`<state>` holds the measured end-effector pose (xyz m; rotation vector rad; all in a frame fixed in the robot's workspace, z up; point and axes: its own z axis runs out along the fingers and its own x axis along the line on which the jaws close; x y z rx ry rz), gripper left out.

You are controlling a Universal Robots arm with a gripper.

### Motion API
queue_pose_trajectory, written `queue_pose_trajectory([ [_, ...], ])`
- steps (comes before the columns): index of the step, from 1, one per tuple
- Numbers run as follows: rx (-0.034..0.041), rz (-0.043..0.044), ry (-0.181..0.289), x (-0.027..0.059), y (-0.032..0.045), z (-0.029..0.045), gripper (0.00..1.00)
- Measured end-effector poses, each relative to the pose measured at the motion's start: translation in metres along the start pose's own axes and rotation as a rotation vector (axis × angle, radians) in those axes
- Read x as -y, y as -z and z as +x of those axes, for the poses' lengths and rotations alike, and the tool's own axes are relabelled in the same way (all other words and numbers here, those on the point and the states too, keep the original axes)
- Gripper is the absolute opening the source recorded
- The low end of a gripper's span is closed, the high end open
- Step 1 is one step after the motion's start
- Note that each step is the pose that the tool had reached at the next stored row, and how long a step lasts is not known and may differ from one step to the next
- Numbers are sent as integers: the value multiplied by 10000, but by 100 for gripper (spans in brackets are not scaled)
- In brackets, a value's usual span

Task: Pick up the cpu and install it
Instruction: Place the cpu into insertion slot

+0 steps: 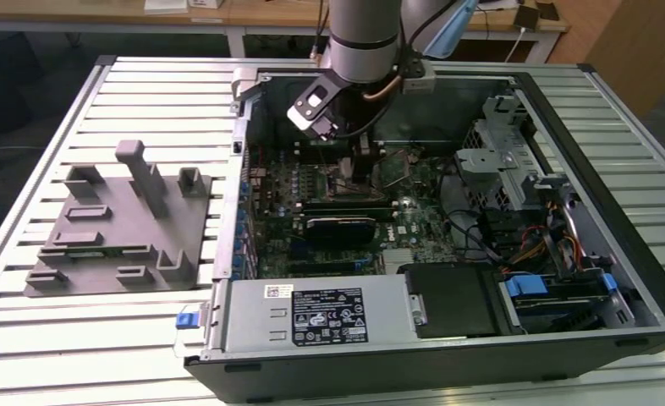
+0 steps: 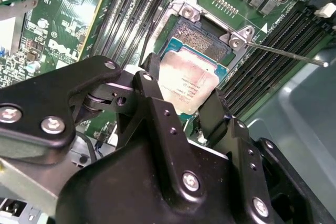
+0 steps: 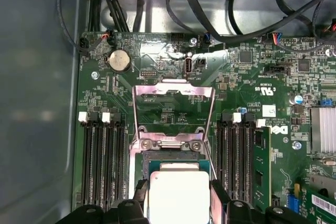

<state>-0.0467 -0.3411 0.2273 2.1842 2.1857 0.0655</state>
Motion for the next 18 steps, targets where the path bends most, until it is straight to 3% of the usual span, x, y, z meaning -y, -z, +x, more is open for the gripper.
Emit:
queue_pose_trajectory([
  [18,1,0,0,12,-175,1,54],
])
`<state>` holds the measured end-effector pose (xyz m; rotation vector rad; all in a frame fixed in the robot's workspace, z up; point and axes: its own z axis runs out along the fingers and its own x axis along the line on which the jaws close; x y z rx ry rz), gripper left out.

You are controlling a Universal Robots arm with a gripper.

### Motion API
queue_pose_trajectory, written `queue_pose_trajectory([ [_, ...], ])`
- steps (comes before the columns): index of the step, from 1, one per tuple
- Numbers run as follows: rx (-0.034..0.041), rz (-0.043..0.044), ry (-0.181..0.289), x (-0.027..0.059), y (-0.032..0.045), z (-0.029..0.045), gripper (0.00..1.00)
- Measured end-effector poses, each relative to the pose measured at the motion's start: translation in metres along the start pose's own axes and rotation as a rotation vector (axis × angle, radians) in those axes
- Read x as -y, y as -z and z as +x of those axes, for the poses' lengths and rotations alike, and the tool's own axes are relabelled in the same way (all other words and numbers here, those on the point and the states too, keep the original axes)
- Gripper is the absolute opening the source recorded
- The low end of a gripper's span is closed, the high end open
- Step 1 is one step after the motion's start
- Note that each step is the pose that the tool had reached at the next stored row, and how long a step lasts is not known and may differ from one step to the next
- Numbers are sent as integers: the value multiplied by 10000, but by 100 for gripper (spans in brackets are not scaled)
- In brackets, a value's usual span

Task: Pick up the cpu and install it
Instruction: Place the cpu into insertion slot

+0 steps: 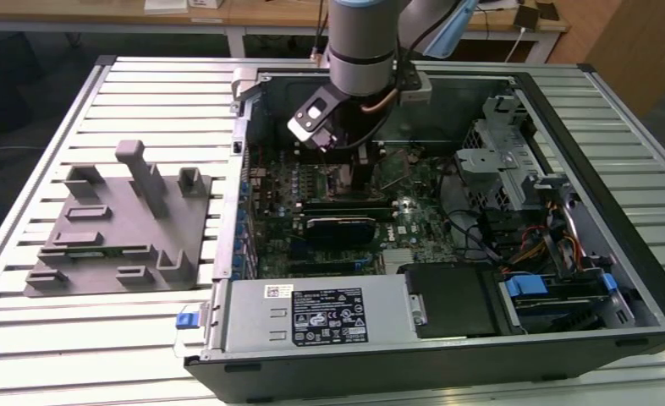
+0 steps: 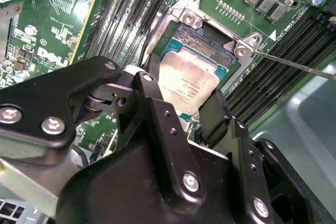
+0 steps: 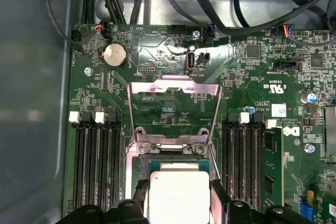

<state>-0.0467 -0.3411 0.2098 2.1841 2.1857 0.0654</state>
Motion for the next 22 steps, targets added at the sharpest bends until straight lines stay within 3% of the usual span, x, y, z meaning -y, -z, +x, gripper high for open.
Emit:
queue_pose_trajectory([
  [22,-2,0,-1,22,-85,23,54],
])
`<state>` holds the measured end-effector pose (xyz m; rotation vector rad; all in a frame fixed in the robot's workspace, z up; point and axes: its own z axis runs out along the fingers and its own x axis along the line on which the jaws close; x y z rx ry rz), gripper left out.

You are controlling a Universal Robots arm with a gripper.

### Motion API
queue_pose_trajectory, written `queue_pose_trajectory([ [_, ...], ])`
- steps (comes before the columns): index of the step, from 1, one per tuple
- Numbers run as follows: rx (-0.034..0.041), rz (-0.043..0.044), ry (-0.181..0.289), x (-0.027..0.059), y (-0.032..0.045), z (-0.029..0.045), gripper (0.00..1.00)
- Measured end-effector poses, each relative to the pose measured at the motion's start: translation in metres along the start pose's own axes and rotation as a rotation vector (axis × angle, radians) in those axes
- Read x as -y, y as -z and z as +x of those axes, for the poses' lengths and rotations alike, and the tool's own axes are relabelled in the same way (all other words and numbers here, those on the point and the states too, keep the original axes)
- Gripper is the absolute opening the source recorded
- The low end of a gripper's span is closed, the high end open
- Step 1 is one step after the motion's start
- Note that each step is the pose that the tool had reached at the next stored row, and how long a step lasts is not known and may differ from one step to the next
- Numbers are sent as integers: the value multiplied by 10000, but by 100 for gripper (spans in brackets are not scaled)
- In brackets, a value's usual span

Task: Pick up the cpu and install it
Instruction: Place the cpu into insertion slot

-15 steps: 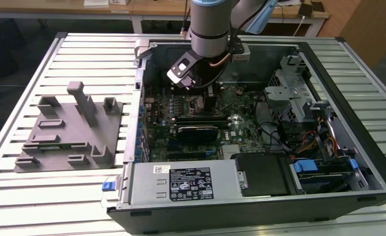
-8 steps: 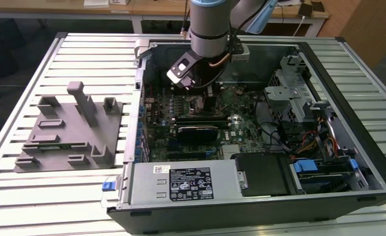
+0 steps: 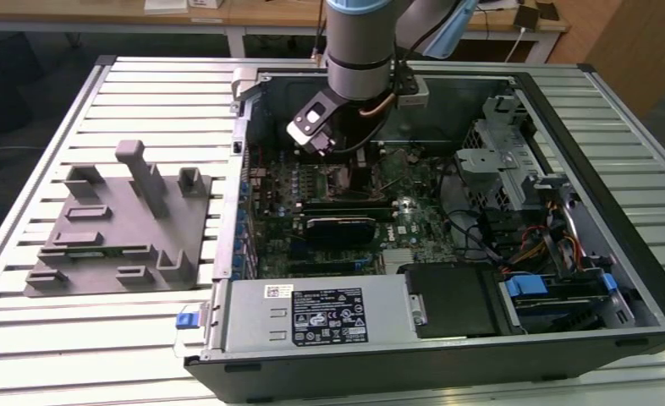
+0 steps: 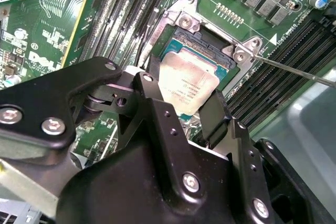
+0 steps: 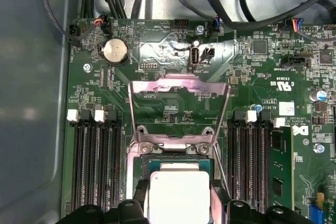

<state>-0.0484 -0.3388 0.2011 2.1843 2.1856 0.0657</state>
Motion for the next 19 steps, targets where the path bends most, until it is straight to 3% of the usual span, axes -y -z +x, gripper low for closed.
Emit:
queue_pose_trajectory([
  [19,-5,0,1,12,-61,16,54],
])
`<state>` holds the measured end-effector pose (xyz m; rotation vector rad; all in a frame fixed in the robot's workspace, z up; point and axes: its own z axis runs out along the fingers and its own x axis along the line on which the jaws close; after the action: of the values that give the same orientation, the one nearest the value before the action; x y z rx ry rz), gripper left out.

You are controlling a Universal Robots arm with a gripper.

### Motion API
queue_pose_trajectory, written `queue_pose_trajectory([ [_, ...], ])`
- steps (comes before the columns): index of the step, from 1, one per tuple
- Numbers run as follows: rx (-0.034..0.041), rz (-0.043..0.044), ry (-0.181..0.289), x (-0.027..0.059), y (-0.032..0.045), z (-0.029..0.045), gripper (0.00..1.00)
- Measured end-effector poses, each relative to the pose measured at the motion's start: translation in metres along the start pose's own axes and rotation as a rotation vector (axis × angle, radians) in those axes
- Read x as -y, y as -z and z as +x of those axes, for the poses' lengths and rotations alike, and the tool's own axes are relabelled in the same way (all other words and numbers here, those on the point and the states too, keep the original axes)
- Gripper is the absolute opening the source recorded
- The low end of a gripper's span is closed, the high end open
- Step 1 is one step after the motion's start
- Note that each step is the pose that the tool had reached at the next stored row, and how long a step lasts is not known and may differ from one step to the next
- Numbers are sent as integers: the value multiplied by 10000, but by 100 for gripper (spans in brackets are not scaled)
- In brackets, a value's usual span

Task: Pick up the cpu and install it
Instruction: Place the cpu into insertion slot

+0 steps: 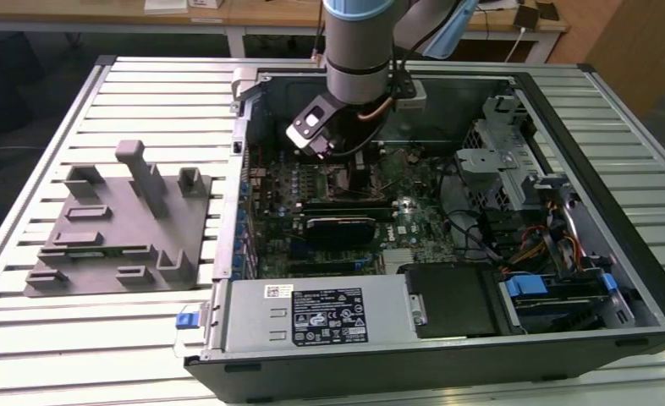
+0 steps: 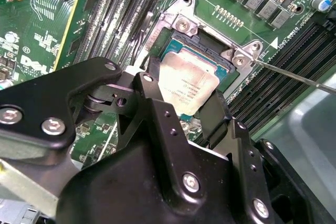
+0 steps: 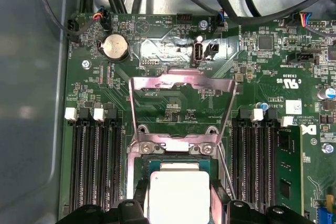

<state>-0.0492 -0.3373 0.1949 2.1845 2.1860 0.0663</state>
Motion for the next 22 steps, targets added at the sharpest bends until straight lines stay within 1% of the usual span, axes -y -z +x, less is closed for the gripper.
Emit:
queue_pose_trajectory([
  [8,2,1,-2,3,-10,0,54],
  [16,1,0,-1,7,-24,25,54],
  [22,5,3,-13,11,-36,26,54],
])
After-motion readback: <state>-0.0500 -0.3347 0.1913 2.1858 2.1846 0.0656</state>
